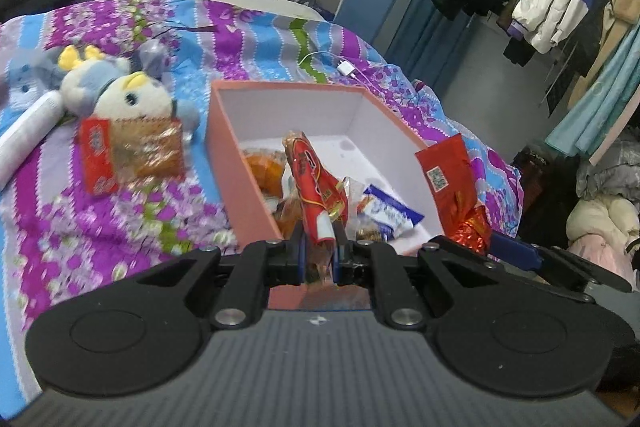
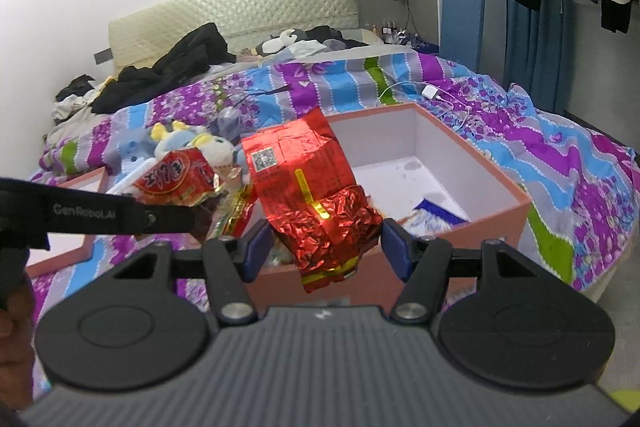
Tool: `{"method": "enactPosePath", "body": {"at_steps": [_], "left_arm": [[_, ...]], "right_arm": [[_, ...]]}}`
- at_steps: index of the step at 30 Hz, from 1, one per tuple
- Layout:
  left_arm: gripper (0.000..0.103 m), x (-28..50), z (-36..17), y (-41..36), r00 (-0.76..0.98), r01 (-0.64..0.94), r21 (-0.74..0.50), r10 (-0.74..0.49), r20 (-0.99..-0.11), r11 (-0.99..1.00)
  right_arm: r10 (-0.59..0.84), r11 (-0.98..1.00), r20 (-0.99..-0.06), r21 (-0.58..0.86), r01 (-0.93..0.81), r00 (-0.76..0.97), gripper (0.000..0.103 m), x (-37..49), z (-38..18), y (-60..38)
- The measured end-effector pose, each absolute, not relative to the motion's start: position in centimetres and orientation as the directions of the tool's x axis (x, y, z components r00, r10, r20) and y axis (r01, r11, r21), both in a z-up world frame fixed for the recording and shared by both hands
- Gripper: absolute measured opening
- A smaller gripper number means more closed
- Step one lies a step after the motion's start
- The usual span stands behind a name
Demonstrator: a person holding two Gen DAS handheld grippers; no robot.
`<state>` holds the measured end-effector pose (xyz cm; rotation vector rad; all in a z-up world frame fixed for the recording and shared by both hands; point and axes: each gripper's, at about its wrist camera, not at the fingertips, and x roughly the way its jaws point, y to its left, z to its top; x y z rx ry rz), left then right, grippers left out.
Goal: Organize snacks
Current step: 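Carry both held packets over the open pink box, then open left tool to drop the stick packet while right tool drops foil bag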
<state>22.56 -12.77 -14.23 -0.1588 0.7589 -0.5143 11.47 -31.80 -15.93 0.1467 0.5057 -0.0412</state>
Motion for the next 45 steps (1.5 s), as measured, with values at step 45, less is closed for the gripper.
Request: {"method": "enactPosePath", "body": {"at_steps": [45], "left_arm": [[0.045,29.7,-14.2,-15.7,0.622,0.422,-0.251,-0.480,-0.618,0.871]], "right_arm": [[-0.001,0.979,-0.516,0.174,0.106,0.857,0.068,18.4,-18.0,-35.1]]}}
